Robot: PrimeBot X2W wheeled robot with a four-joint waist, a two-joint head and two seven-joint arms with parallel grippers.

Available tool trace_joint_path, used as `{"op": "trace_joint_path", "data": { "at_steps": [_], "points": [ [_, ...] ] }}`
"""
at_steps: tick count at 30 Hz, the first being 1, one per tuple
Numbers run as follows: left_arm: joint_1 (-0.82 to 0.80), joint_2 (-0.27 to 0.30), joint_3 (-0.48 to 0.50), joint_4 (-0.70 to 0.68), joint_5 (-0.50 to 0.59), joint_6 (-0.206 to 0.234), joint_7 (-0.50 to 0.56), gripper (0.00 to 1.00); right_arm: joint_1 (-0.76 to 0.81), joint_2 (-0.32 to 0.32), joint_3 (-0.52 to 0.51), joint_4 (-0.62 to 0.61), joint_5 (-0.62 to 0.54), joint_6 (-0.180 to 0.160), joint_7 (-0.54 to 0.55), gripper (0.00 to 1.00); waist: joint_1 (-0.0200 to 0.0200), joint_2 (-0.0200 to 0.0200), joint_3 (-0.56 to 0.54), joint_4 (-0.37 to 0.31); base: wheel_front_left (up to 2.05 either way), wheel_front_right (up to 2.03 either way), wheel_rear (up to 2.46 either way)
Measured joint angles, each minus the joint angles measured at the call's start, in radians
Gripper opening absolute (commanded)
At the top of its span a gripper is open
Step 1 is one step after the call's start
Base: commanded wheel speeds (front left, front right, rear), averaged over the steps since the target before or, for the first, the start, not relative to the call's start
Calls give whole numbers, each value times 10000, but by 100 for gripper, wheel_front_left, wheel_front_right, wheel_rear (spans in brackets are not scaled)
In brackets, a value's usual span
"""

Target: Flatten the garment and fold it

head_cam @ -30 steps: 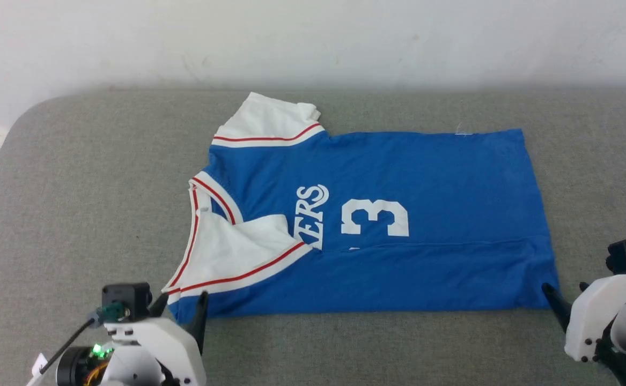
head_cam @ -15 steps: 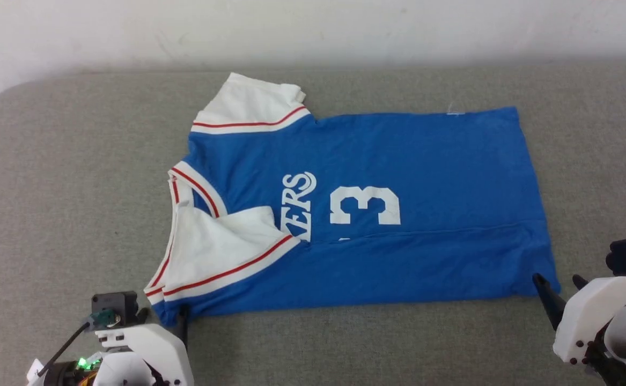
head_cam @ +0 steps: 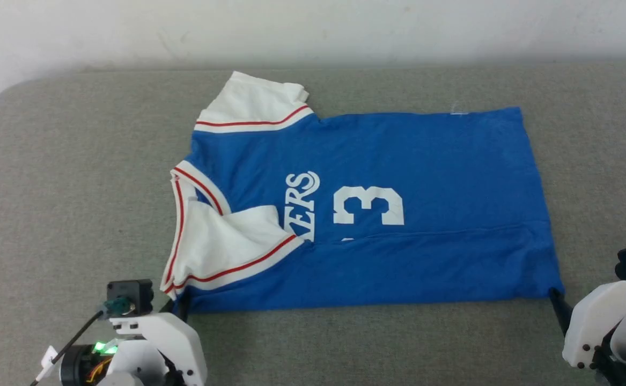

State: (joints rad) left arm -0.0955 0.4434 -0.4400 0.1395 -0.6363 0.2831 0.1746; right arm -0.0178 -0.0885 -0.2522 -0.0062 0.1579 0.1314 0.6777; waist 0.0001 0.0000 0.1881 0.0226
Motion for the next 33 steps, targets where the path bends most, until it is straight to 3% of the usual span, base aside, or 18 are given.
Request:
{"op": "trace_joint_path", "data": {
  "at_steps": [11,12,13,14,15,24,33],
  "points": [
    [15,75,-355,-1482,414,150,29,0,-724,217,-677,1664,-347,0,-272,100,0,0,-163,658,0,0,0],
    [15,79,-374,-1557,416,178,61,0,-768,215,-644,1791,-341,-4,-274,94,0,0,-145,690,0,0,0],
    [15,81,-387,-1613,416,184,102,0,-814,215,-617,1875,-313,-4,-288,49,-1,0,-126,712,0,0,0],
    [15,81,-412,-1651,416,184,105,0,-849,198,-589,1937,-255,-6,-324,29,-1,0,-110,730,0,0,0],
    [15,81,-431,-1666,418,186,113,0,-872,180,-560,2021,-203,-13,-382,0,0,0,-102,745,0,0,0],
    [202,201,-481,-1559,458,261,203,0,-848,98,-384,2109,288,-10,-568,0,0,0,-537,691,0,0,0],
    [1113,765,-454,-1747,405,485,523,0,453,-422,-782,474,807,15,337,0,-2,0,-1354,630,0,0,0]
  ]
}}
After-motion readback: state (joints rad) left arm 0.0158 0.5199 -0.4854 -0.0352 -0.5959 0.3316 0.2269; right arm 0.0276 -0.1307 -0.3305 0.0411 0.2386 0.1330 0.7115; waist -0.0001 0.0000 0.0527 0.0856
